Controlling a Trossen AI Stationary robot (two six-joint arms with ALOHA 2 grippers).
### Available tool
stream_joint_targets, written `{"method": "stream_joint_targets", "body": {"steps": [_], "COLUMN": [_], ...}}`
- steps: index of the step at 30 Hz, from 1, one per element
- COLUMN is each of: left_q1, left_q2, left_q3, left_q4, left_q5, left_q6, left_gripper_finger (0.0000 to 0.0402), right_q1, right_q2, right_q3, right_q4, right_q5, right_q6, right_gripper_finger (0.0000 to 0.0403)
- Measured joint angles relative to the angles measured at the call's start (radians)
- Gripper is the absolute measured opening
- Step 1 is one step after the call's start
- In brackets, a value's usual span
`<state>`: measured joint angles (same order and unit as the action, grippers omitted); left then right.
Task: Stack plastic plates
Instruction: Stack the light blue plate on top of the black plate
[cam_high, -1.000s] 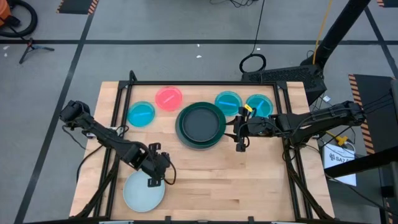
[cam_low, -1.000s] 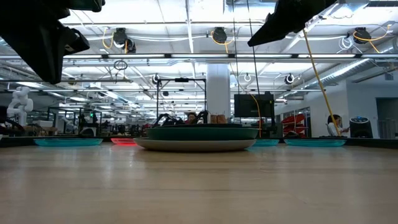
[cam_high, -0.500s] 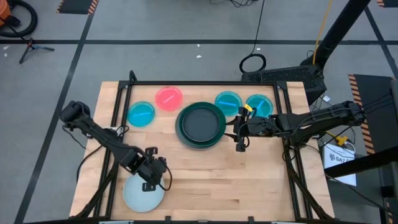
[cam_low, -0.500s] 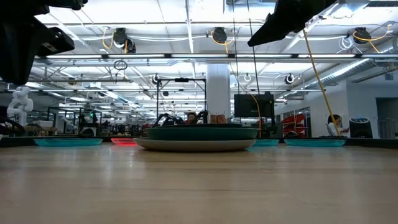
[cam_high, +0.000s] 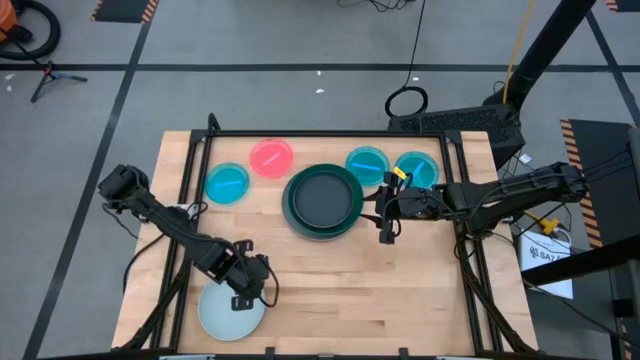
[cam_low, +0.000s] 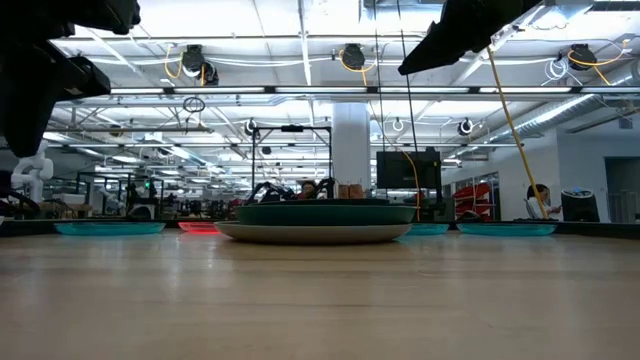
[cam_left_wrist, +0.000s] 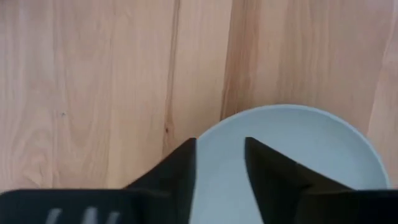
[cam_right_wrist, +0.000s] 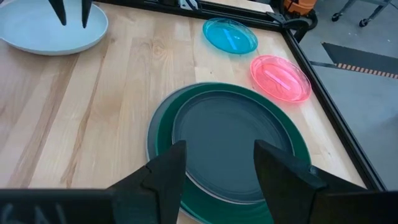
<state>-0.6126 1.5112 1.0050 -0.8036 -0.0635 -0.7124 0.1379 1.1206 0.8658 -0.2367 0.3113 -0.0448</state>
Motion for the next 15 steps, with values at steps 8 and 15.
{"method": "stream_joint_targets", "body": {"steps": [8, 15], "left_q1": [-0.010, -0.010], "left_q2": [0.000, 0.000], "left_q3": [0.000, -0.046], "left_q4": [-0.008, -0.007], "left_q5": [-0.066, -0.066], "left_q6": [0.031, 0.021], "left_gripper_finger": [0.0208, 0.0209], "right_q1": [0.000, 0.000], "right_q2": [0.000, 0.000], "right_q3": [0.000, 0.000], "right_q4": [0.000, 0.000], "right_q5": [0.000, 0.000], "right_q6": [0.000, 0.000], "right_gripper_finger": [0.0180, 0.0180]}}
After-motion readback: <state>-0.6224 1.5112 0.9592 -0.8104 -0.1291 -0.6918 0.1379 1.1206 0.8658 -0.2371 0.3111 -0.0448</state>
